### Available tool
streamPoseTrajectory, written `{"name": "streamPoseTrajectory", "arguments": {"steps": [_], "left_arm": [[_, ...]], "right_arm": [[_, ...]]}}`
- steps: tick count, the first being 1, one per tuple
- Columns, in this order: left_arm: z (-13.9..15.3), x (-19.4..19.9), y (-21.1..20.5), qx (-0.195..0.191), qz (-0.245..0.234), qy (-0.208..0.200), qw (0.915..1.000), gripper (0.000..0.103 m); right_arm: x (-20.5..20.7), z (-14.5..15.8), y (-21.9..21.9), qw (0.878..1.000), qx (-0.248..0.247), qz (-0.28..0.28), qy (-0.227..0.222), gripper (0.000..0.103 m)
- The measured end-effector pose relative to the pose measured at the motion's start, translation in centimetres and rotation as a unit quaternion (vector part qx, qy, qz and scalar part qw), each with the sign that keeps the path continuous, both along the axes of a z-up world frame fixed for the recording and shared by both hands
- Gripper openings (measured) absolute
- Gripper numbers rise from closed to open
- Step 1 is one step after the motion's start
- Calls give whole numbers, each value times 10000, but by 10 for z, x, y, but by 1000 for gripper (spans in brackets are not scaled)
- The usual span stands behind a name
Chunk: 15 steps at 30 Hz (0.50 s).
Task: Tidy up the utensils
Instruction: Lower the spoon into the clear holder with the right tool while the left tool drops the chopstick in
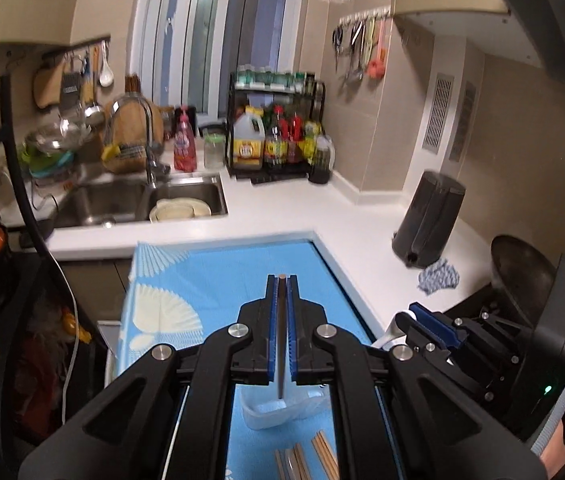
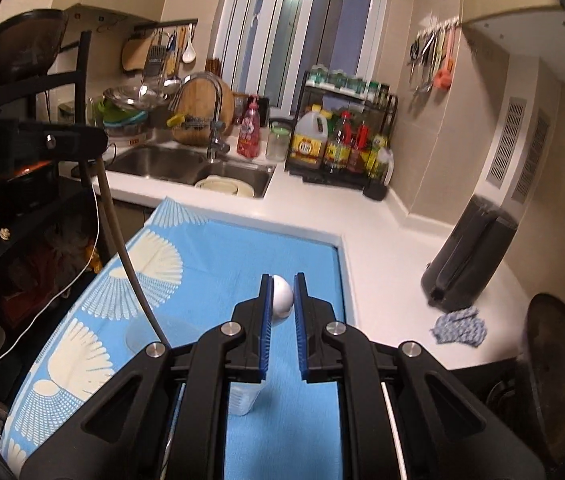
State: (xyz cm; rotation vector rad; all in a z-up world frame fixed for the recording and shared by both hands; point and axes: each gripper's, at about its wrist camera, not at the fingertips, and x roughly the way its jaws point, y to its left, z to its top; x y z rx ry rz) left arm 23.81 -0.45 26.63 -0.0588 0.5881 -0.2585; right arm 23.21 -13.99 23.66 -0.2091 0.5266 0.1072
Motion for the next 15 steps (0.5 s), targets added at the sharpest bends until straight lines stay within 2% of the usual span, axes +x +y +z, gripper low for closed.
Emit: {"name": "streamPoseTrajectory", "arguments": {"steps": [6, 7, 8, 9, 10, 11, 13, 15], "left_arm": [[-58, 27, 6, -69, -81, 729, 9973, 5], [-61, 28, 5, -33, -81, 793, 9968, 5], [-64, 30, 5, 31, -66, 842, 9964, 6], [-64, 30, 6, 108, -15, 832, 9965, 7], [-61, 27, 7, 168, 10, 763, 9969, 14], [-56, 25, 7, 204, 13, 671, 9975, 31], [-42, 15, 8, 353, 104, 321, 9988, 52], [-27, 0, 10, 466, 182, -2, 9987, 53]], "right_arm": [[20, -47, -7, 9981, 134, -16, 595, 12], [21, -51, -7, 9978, 105, -53, 647, 20], [21, -52, -8, 9978, 88, -114, 647, 40], [19, -51, -11, 9981, 114, -186, 584, 48], [17, -48, -13, 9983, 144, -230, 520, 54], [14, -43, -15, 9985, 166, -248, 464, 54], [5, -32, -17, 9991, 153, -243, 313, 54], [-5, -22, -19, 9995, 118, -255, 143, 55]]}}
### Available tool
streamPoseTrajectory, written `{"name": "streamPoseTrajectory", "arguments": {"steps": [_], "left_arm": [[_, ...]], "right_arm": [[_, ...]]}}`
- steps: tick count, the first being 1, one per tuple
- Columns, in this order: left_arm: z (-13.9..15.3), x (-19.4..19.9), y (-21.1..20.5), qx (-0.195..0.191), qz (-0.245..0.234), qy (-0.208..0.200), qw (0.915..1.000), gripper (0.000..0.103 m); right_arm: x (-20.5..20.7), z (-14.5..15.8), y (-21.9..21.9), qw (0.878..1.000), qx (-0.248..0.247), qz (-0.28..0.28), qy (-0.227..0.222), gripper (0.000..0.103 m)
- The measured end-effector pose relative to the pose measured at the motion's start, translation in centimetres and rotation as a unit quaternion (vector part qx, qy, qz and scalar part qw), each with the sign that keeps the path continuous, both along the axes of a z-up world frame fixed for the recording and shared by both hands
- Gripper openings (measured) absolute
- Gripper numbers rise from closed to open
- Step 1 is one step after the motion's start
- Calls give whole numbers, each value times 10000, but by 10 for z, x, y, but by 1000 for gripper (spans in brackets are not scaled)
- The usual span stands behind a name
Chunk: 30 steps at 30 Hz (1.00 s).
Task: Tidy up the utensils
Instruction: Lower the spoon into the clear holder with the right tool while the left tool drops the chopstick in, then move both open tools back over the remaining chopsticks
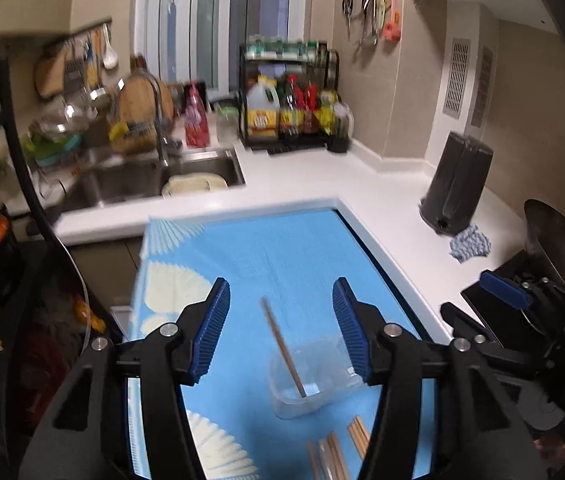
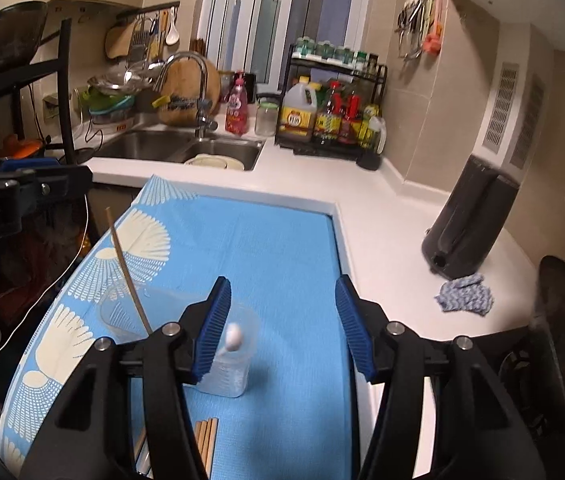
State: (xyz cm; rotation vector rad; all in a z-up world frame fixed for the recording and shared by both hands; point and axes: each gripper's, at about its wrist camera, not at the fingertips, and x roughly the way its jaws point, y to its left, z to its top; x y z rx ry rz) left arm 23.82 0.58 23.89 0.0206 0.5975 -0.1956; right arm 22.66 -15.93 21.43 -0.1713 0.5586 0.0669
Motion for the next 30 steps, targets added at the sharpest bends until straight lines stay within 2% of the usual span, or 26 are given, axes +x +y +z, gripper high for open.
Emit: {"name": "streamPoseTrajectory", "arguments": {"steps": [4, 7, 12, 14, 16, 19, 21, 25, 27, 29, 30], "left_arm": [[16, -35, 5, -13, 24, -432, 9991, 54], [16, -67, 7, 6, 113, -736, 9972, 54], [-9, -110, 10, -232, 179, -898, 9955, 54], [-22, -127, 8, -142, 253, -1014, 9944, 54], [-38, -145, 2, -1, 294, -1088, 9936, 54], [-65, -162, 0, -20, 345, -977, 9946, 54], [-85, -173, 0, -51, 402, -876, 9953, 50], [-129, -191, -1, -44, 495, -644, 9967, 35], [-149, -197, -1, -73, 535, -463, 9975, 26], [-168, -205, -1, -100, 614, -340, 9975, 22], [-175, -209, -1, -113, 625, -303, 9975, 22]], "right_arm": [[-37, 17, -7, 9991, 187, 57, -365, 55], [-68, 20, -12, 9975, 380, 58, -594, 55], [-113, 3, -18, 9947, 665, 49, -776, 54], [-128, -9, -19, 9937, 757, 35, -825, 43], [-141, -22, -19, 9929, 753, -10, -919, 41], [-154, -45, -21, 9934, 882, 61, -727, 38], [-162, -60, -22, 9938, 948, 127, -567, 38], [-177, -93, -27, 9940, 1063, -36, -265, 35], [-184, -110, -28, 9939, 1092, -46, -141, 28], [-191, -131, -27, 9940, 1088, -86, 54, 6], [-194, -142, -26, 9931, 1149, 7, 214, 5]]}}
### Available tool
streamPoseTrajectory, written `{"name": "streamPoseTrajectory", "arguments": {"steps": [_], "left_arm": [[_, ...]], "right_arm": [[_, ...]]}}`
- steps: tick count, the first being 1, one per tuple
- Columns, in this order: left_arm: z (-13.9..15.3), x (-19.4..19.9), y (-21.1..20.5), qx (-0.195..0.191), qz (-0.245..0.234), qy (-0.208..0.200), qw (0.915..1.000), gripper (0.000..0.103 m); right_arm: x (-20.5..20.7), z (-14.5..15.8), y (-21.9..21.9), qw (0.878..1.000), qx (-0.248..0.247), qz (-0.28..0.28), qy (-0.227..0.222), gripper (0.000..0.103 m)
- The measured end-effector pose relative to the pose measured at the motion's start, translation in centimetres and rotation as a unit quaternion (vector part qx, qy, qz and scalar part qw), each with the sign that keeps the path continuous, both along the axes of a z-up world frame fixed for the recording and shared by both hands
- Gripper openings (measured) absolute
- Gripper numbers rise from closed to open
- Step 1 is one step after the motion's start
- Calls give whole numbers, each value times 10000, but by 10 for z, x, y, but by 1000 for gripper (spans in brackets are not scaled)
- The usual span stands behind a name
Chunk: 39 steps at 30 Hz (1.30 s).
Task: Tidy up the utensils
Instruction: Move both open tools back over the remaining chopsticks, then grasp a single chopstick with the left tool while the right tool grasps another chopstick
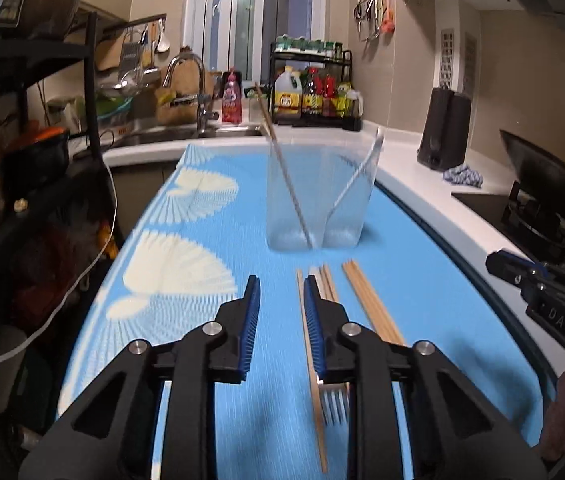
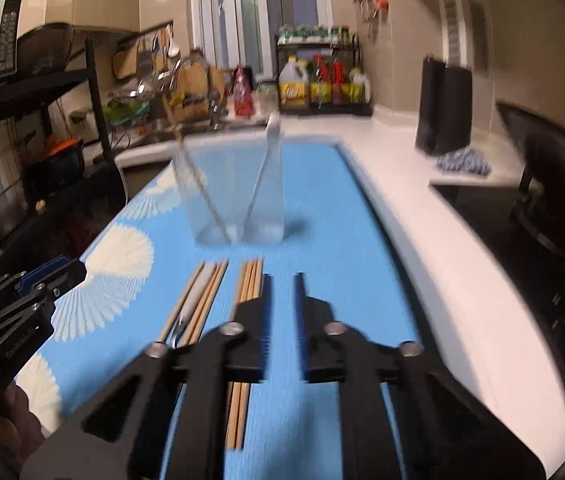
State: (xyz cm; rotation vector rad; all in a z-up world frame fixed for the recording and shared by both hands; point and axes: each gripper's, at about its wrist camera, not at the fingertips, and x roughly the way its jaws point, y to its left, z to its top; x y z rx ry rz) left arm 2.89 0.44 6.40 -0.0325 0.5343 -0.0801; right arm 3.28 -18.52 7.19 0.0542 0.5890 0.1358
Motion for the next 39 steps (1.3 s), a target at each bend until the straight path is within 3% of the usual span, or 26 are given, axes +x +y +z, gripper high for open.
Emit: {"name": "streamPoseTrajectory", "arguments": {"steps": [5, 12, 22, 30, 34, 39], "left_arm": [[-39, -18, -9, 34, -99, 347, 9993, 20], [-77, -30, -16, -36, -208, 654, 9976, 20], [-78, -34, -14, -274, -281, 633, 9972, 20], [-88, -34, -19, -169, -321, 828, 9959, 19], [-89, -34, -17, -35, -188, 823, 9964, 6], [-87, -31, -11, 82, -13, 712, 9974, 5]], "right_arm": [[-8, -49, 13, 9982, -69, 294, 513, 4], [-4, -76, 18, 9949, 74, 438, 911, 6], [-5, -82, 23, 9937, -31, 444, 1026, 8], [-6, -85, 27, 9926, -139, 424, 1131, 10], [-7, -85, 28, 9926, -181, 386, 1140, 10], [-5, -84, 21, 9934, -282, 135, 1099, 5]]}}
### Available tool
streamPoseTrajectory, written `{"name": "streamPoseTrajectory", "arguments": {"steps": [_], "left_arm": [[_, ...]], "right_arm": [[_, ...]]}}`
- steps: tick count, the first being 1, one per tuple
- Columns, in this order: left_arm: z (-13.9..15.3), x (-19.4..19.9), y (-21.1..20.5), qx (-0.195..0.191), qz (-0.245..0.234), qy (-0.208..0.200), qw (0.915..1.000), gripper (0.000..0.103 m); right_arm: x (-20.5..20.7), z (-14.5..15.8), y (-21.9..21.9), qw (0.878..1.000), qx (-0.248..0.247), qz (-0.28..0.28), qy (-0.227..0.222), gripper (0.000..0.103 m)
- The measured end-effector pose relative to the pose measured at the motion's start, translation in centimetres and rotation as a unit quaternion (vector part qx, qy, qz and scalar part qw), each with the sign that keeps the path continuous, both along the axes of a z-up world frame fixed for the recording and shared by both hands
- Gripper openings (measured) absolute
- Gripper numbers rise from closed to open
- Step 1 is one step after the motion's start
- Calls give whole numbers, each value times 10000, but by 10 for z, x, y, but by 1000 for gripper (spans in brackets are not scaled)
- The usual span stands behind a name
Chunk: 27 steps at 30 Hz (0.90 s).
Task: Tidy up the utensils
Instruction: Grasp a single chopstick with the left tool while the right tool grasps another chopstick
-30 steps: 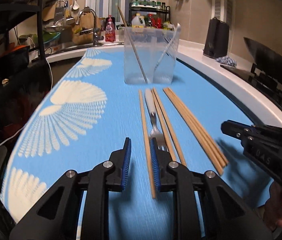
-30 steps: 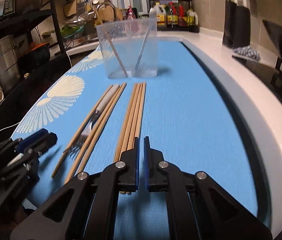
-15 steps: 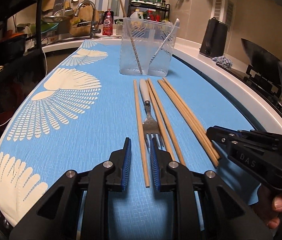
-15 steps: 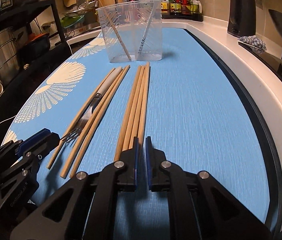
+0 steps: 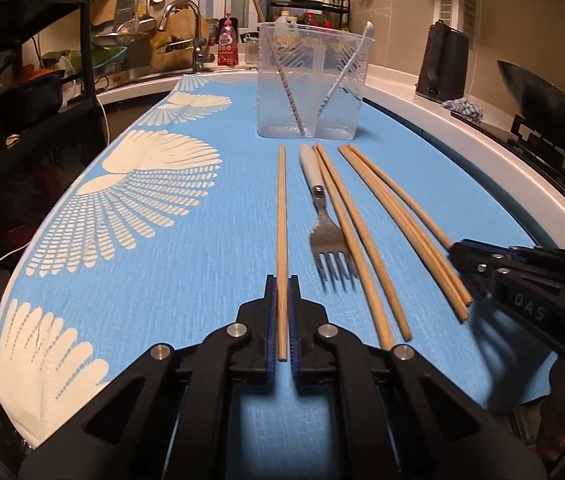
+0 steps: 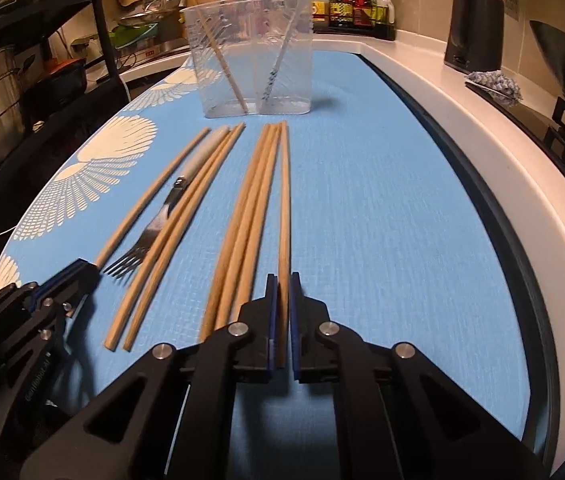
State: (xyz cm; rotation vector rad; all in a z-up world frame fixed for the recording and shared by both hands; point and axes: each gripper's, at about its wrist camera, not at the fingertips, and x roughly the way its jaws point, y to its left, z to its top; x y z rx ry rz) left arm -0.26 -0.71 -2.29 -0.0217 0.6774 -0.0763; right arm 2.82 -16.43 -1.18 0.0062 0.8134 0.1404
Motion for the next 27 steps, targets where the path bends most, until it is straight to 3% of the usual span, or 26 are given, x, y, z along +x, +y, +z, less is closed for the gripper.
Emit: {"name": "streamPoseTrajectory", "arguments": {"steps": [7, 12, 27], "left_arm": [[-2, 6, 7, -132, 43, 3, 9999, 6], [-4, 1, 6, -81, 40, -88, 9999, 7], [-5, -7, 7, 9, 119, -267, 9996, 6]], "right_arm": [[9, -1, -31, 9980, 275, -560, 92, 6], [1, -2, -21, 9988, 131, -472, -10, 15], [-14, -6, -13, 9968, -153, -625, -465, 12]]}}
